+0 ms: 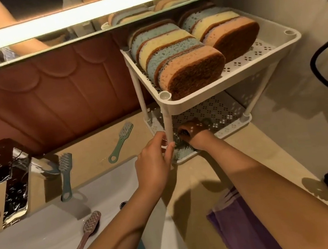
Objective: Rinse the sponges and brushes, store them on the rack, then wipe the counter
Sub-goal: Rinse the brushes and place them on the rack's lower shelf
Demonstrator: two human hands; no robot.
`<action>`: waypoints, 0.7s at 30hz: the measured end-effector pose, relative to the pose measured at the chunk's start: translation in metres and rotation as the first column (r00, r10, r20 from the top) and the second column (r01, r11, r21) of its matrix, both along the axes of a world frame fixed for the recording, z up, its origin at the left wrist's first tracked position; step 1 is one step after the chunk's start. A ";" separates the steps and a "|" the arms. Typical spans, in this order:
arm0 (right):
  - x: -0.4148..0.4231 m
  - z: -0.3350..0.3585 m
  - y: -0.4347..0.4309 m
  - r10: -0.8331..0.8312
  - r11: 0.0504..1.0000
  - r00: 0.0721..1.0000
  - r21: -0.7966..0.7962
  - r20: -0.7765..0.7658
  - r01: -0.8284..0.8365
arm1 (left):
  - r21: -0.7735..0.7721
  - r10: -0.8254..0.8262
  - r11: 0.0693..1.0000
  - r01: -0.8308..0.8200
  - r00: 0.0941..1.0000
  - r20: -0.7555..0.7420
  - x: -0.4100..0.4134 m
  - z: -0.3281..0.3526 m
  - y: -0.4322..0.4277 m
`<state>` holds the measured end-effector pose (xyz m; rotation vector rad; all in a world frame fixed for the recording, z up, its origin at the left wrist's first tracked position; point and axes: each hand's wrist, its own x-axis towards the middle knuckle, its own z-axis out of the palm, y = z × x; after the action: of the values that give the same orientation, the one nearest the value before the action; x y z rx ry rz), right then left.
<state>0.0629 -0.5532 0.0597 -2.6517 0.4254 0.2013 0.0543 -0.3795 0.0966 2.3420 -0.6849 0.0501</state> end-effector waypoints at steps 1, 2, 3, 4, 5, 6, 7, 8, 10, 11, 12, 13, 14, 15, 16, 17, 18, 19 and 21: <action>0.001 -0.002 0.000 0.003 1.000 1.000 0.010 -0.013 -0.003 | -0.003 -0.003 1.000 0.003 1.000 -0.003 0.000 0.000 -0.001; 0.002 -0.003 0.000 0.009 1.000 1.000 0.020 -0.026 -0.008 | -0.006 -0.003 1.000 0.003 1.000 -0.007 -0.001 0.000 0.000; 0.001 -0.004 0.001 0.015 1.000 0.999 0.027 -0.042 -0.014 | -0.008 -0.001 1.000 0.001 1.000 -0.010 -0.001 0.000 0.000; 0.001 -0.005 0.002 0.021 0.999 0.998 0.028 -0.057 -0.019 | -0.008 0.000 1.000 0.000 1.000 -0.011 -0.001 -0.001 0.000; 0.000 -0.005 0.003 0.021 0.999 0.998 0.030 -0.067 -0.019 | -0.009 0.001 1.000 -0.001 1.000 -0.007 -0.001 -0.001 -0.001; -0.001 -0.006 0.003 0.013 0.999 0.998 0.039 -0.066 -0.010 | -0.011 0.002 1.000 -0.002 1.000 -0.006 0.000 -0.001 0.000; -0.003 -0.006 0.004 0.002 0.999 0.998 0.051 -0.058 0.001 | -0.014 0.003 1.000 -0.003 1.000 -0.008 -0.001 -0.002 -0.001; -0.004 -0.006 0.005 -0.005 0.998 0.999 0.062 -0.045 0.008 | -0.017 0.004 1.000 -0.005 1.000 -0.012 -0.001 -0.001 -0.001; -0.007 -0.006 0.006 -0.007 0.997 1.000 0.081 -0.026 0.009 | -0.017 0.010 1.000 -0.011 1.000 -0.020 -0.001 0.000 -0.001; -0.009 -0.006 0.005 -0.005 0.996 1.000 0.089 -0.024 0.007 | -0.018 0.014 1.000 -0.014 1.000 -0.027 -0.002 0.001 -0.001; -0.010 -0.005 0.006 -0.001 0.996 1.000 0.094 -0.025 0.003 | -0.020 0.015 1.000 -0.016 0.999 -0.036 -0.003 0.002 -0.002; -0.011 -0.004 0.006 0.001 0.995 1.000 0.095 -0.028 0.002 | -0.024 0.016 1.000 -0.018 0.999 -0.049 -0.003 0.003 -0.002; -0.012 -0.002 0.006 0.004 0.996 0.999 0.091 -0.035 0.000 | -0.031 0.019 0.999 -0.021 0.997 -0.071 -0.003 0.005 -0.002; -0.014 -0.001 0.006 0.004 0.996 0.999 0.085 -0.041 -0.001 | -0.036 0.023 0.999 -0.027 0.995 -0.102 -0.003 0.006 -0.003; -0.016 0.002 0.007 0.004 0.997 0.999 0.080 -0.044 0.000 | -0.044 0.026 0.999 -0.032 0.990 -0.138 -0.004 0.008 -0.003; -0.019 0.003 0.007 -0.002 0.997 0.999 0.082 -0.044 0.005 | -0.055 0.026 0.998 -0.036 0.984 -0.175 -0.003 0.009 -0.004; -0.023 0.008 0.010 -0.006 0.997 0.999 0.078 -0.040 0.009 | -0.075 0.028 0.996 -0.045 0.977 -0.211 -0.004 0.013 -0.002; -0.026 0.009 0.010 -0.017 0.997 0.999 0.072 -0.037 0.020 | -0.090 0.026 0.995 -0.050 0.969 -0.245 -0.004 0.014 -0.002; -0.034 0.017 0.014 -0.032 0.998 0.999 0.057 -0.030 0.033 | -0.114 0.022 0.992 -0.060 0.950 -0.311 -0.005 0.017 0.003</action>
<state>0.0287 -0.5395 0.0763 -2.5865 0.4647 0.2382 0.0498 -0.3764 0.1136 2.1804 -0.4635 -0.2462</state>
